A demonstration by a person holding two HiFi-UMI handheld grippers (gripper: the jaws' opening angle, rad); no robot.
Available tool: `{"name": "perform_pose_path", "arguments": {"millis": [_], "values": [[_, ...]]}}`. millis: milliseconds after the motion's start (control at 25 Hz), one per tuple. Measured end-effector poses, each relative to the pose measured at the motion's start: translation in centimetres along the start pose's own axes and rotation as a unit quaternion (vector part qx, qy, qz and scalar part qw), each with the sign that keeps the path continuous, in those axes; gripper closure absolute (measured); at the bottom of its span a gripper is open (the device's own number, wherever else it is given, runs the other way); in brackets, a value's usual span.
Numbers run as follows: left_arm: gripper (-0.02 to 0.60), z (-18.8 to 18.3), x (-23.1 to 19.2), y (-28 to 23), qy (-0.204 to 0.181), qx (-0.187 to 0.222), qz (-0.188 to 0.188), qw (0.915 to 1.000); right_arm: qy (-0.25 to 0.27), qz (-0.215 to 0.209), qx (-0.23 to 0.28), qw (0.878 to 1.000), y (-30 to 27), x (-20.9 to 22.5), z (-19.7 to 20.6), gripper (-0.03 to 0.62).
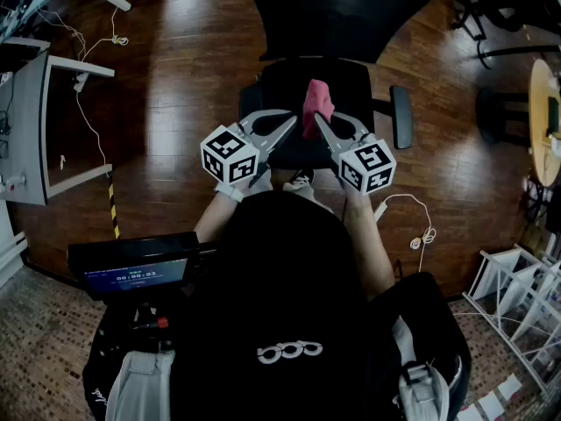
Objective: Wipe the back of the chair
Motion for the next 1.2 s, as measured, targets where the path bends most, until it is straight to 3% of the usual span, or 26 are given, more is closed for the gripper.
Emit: {"name": "perform_pose_path", "arguments": {"millis": [120,320,680,960,1200], "values": [[0.591,-0.1,0.0,1.2,0.011,-0.013,0.005,0.9998,-0.002,0.001,-0.007,1.000,-1.3,-0.7,-1.0,0.553],[0.591,-1.2,-6.0,6.8,0.037,-0.019,0.009,0.9991,0.036,-0.002,-0.021,0.999,-11.6,-3.0,-6.3,0.553],[0.591,-0.6,-12.4,9.7,0.059,-0.012,0.007,0.9981,0.123,-0.005,-0.008,0.992,-25.2,-0.8,-15.4,0.553],[0.591,-0.7,-11.8,8.4,0.063,-0.011,-0.001,0.9979,0.150,-0.029,-0.025,0.988,-29.6,1.6,-18.7,0.553],[0.591,-2.3,-11.7,6.5,0.052,-0.006,-0.010,0.9986,0.137,-0.019,-0.032,0.990,-31.3,5.2,-19.8,0.553]]}}
Point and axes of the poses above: the fingertips, and each gripper's own axes: y backward along the fingers, x to its right, z out of its underside, the point moved 10 cm from there along y, backward along the fingers, and after that the axes turned 7 degrees about -y, right-handed, at the moved point
